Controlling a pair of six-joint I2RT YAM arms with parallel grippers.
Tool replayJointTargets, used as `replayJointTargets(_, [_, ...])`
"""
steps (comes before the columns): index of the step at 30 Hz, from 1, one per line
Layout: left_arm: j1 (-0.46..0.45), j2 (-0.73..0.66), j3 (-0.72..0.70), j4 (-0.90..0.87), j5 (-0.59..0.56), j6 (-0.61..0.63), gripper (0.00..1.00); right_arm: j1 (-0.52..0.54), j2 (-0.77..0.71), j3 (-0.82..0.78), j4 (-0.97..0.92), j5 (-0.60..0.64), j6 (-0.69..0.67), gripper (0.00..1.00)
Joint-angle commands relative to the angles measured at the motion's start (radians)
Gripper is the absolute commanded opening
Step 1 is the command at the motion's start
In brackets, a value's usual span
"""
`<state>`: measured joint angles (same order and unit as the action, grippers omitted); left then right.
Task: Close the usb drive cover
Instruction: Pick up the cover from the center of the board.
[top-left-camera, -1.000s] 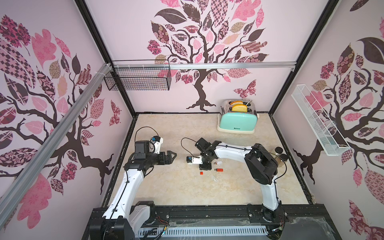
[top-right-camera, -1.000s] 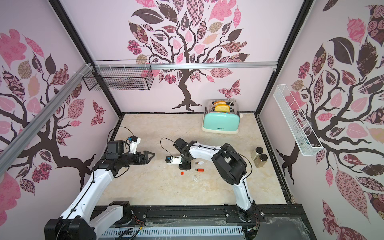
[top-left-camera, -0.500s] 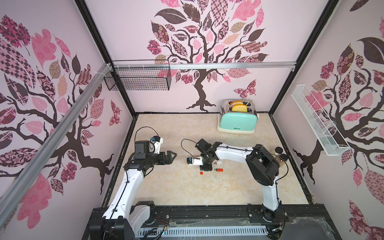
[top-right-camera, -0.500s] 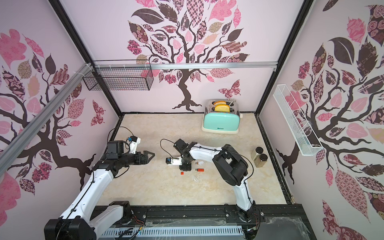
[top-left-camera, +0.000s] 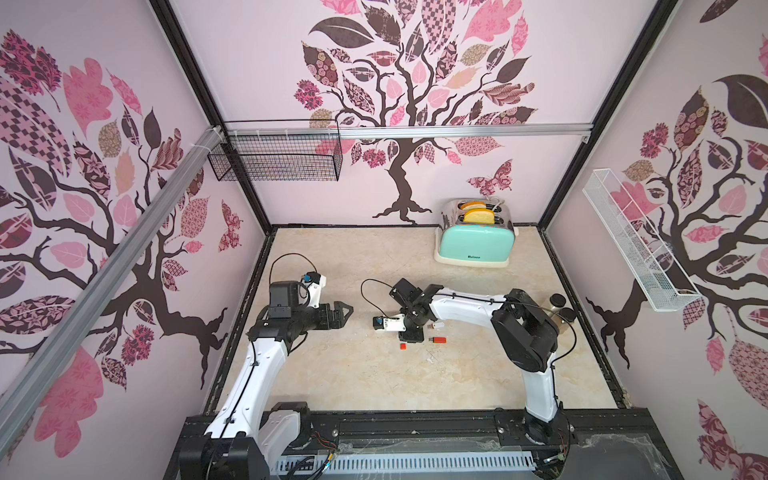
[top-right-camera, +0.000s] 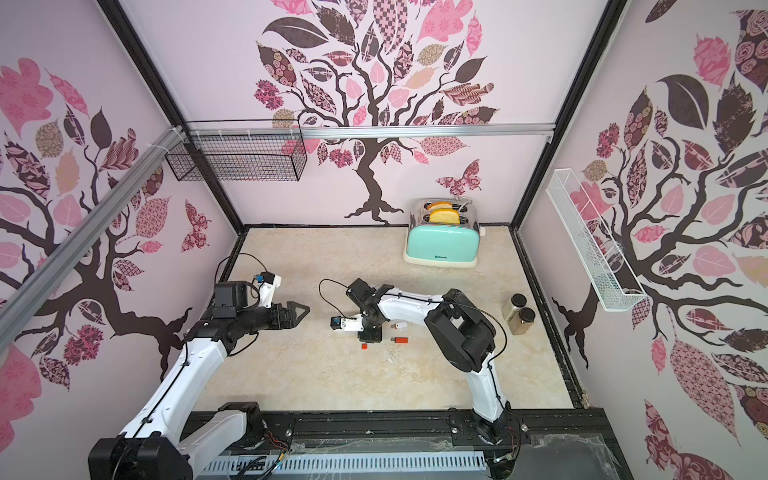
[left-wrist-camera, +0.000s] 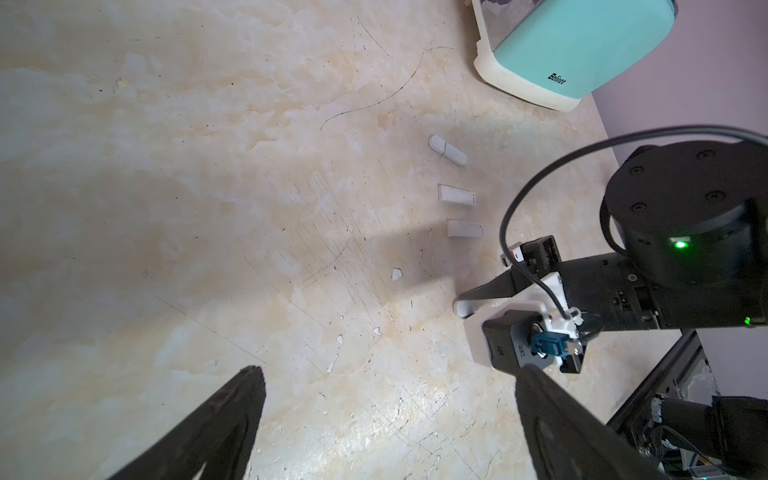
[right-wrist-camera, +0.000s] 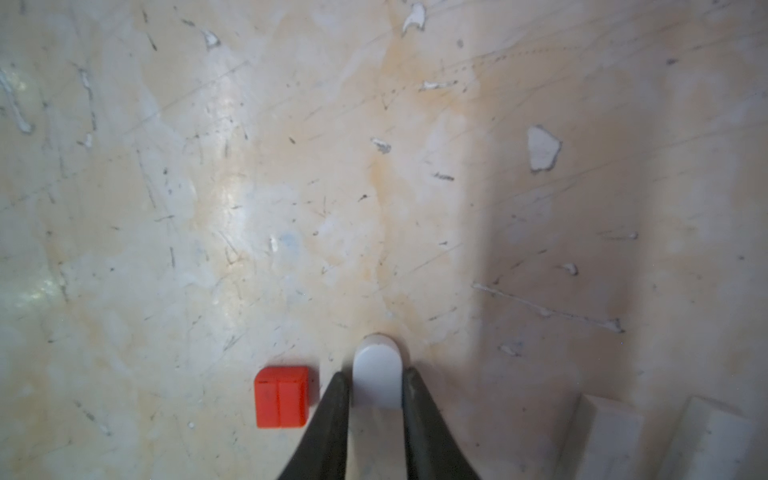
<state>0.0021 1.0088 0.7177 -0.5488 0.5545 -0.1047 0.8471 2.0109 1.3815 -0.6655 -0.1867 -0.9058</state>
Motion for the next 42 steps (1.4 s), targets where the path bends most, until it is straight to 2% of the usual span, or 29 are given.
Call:
replayJointTargets(1, [0.006, 0.000, 0.001, 0.003, 0.003, 0.006, 0.98, 0.007, 0.024, -0.007, -0.023, 0.001, -0.011, 0.24])
replayJointTargets(16, [0.006, -0.001, -0.003, 0.014, 0.018, -0.010, 0.98, 0.006, -0.013, -0.034, 0.029, 0.010, 0.020, 0.12])
replayJointTargets(20, [0.006, 0.013, 0.005, 0.017, 0.032, -0.024, 0.98, -0.002, -0.034, -0.009, 0.016, 0.015, 0.067, 0.09])
replayJointTargets(26, [0.000, 0.029, 0.012, 0.060, 0.082, -0.072, 0.98, -0.008, -0.135, -0.050, 0.107, -0.002, 0.163, 0.07])
replayJointTargets(33, [-0.003, 0.057, 0.025, 0.095, 0.132, -0.119, 0.92, -0.004, -0.262, -0.179, 0.331, -0.081, 0.341, 0.06])
replayJointTargets(36, [-0.003, 0.065, 0.023, 0.119, 0.162, -0.136, 0.90, 0.014, -0.314, -0.254, 0.504, -0.114, 0.431, 0.07])
replayJointTargets(42, [-0.002, 0.071, 0.020, 0.156, 0.226, -0.179, 0.86, 0.051, -0.342, -0.301, 0.751, -0.117, 0.614, 0.07])
